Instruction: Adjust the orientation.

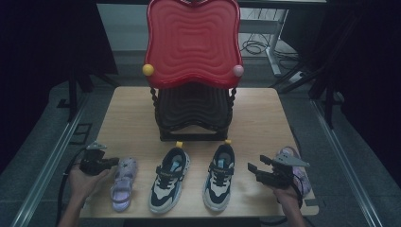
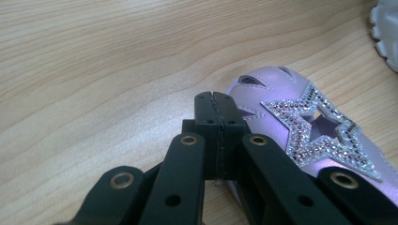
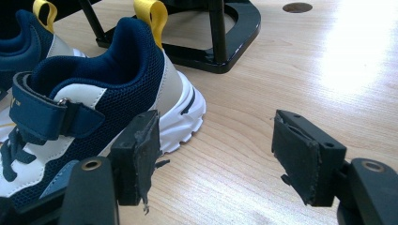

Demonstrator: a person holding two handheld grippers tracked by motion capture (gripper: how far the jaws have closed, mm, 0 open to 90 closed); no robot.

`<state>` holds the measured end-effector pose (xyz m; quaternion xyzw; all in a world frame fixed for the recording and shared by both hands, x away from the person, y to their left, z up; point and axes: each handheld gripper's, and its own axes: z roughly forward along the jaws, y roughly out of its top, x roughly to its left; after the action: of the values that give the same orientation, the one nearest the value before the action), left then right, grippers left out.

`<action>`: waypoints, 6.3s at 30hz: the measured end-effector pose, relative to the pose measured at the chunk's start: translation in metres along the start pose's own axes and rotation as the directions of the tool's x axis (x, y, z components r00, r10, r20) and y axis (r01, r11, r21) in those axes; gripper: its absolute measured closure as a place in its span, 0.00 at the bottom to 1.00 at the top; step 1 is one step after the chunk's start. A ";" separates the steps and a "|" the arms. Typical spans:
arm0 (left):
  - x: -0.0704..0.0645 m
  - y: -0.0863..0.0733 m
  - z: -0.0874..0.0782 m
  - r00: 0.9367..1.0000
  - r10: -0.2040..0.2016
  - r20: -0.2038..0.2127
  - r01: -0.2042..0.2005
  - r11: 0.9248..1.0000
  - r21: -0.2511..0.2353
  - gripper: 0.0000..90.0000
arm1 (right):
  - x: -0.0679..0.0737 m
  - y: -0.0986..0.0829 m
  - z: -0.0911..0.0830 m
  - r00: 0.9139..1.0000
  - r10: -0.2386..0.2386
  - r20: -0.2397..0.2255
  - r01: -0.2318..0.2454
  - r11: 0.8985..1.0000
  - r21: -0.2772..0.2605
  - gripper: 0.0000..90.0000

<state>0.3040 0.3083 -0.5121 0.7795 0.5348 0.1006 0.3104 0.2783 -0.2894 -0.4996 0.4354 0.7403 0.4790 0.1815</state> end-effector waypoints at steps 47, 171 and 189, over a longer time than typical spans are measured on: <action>-0.040 0.005 -0.081 0.997 -0.072 0.028 0.077 0.937 -0.339 0.49 | -0.002 -0.003 -0.002 1.000 0.021 -0.004 -0.021 1.000 0.002 0.37; -0.063 -0.011 -0.064 0.999 -0.008 0.034 0.017 0.968 -0.252 0.47 | -0.039 -0.011 -0.059 0.970 -0.193 0.150 0.117 0.906 0.408 1.00; -0.062 -0.011 -0.064 0.999 -0.011 0.033 0.019 0.968 -0.251 0.47 | -0.029 -0.004 -0.030 0.963 -0.197 0.186 0.103 0.900 0.423 1.00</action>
<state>0.2387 0.2790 -0.4579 0.7314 0.5185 0.1530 0.4156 0.2725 -0.3305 -0.4933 0.4563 0.8303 0.2457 0.2049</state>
